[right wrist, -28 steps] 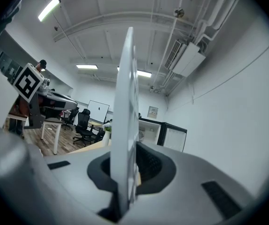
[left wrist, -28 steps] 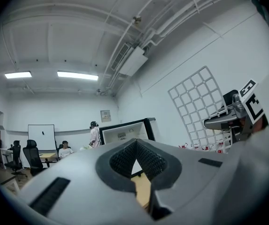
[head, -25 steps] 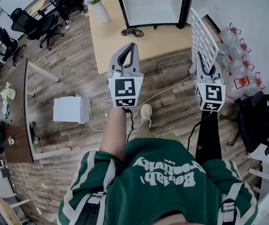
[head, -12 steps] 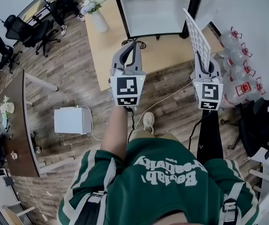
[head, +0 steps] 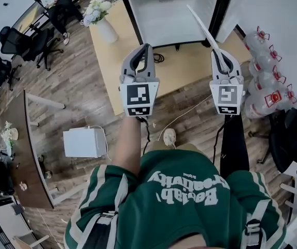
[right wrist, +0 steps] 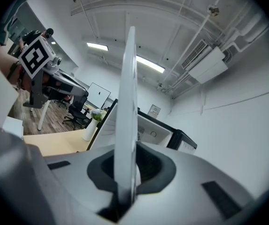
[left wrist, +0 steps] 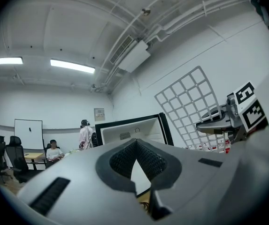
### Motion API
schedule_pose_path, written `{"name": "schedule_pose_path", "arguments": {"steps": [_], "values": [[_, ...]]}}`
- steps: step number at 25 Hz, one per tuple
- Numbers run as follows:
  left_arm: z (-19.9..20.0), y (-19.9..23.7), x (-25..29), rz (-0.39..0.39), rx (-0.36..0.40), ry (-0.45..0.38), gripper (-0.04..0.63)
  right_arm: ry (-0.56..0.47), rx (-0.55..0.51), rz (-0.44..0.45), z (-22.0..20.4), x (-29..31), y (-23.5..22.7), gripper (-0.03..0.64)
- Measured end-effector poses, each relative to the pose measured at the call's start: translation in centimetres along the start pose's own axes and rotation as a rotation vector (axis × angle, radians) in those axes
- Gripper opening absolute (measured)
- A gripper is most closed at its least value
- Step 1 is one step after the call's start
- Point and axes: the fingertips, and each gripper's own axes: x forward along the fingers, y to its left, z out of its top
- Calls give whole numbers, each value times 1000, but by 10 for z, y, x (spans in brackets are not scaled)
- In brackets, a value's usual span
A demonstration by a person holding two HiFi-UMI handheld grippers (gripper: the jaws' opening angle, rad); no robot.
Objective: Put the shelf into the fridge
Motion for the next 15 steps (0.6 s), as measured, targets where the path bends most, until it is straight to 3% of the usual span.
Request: {"name": "schedule_pose_path", "arguments": {"steps": [4, 15], "values": [[-9, 16, 19, -7, -4, 12, -2, 6, -44, 13, 1, 31, 6, 31], [-24, 41, 43, -25, -12, 15, -2, 54, -335, 53, -9, 88, 31, 31]]}}
